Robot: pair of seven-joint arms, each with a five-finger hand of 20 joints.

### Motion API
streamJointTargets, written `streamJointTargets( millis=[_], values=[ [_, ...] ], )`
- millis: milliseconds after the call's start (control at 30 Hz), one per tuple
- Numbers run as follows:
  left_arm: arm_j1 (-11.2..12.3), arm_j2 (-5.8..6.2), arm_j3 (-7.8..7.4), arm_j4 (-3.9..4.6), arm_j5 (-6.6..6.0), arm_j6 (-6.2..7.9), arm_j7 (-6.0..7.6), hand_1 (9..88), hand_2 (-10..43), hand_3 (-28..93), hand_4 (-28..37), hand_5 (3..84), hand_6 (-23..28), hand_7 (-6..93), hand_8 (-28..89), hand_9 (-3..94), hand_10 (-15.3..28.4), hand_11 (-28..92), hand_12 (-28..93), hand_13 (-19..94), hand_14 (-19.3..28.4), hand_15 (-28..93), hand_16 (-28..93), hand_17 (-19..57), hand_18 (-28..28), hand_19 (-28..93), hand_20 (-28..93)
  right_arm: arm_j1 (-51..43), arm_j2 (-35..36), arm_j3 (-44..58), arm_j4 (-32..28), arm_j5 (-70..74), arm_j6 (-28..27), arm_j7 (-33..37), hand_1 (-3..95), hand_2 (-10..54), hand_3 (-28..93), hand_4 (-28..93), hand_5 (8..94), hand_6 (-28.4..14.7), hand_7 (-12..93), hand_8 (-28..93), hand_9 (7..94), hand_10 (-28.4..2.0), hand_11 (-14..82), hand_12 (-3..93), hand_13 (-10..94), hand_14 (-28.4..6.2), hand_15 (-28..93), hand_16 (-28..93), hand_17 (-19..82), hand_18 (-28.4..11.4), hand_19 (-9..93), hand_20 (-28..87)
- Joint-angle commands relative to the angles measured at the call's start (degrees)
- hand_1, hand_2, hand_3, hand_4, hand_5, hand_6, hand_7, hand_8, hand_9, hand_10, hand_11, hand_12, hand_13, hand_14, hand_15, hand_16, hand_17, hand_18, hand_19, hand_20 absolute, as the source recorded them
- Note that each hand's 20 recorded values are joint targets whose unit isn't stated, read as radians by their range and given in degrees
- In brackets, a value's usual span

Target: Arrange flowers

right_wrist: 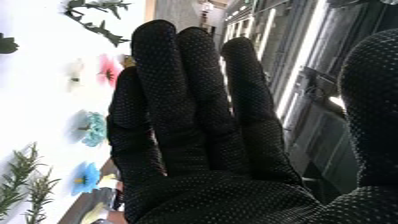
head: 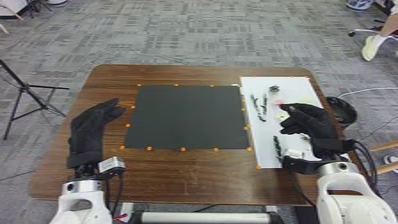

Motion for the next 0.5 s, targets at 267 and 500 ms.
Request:
streamJointTargets(
  millis=[267, 500],
  values=[
    [1.0, -1.01, -0.07, -0.4, -0.09, -1.12, -0.29, 28.6, 1.2, 70, -24.2, 55.6, 2.8, 17.9, -7, 55.0, 14.7, 28, 17, 44, 19.4, 31, 0, 8.1, 10.9, 8, 18, -0.6, 0.3, -1.1, -0.1, -3.6, 2.3, 1.8, 30.0, -9.5, 65, -21, 56.2, -2.4, 29, -7, 67.6, -14.7, 36.5, 29.9, 64, -13.6, 47, 28, 29, -20.7, 68, 54],
    [-0.7, 0.33, -0.38, -0.52, 0.45, -2.62, -0.68, 28.5, 1.2, 70, -24.2, 55.5, 2.9, 17.8, -7, 55.1, 14.8, 28, 17, 44, 19.4, 32, 0, 8.1, 11.2, 8, 18, 0.6, 1.1, -1.1, -0.3, -19.1, -1.5, 12.6, 35.2, -9.5, 66, -22, 57.8, -2.1, 32, -8, 67.9, -14.0, 41.2, 31.7, 65, -14.0, 57, 31, 30, -21.8, 74, 57]
  ],
)
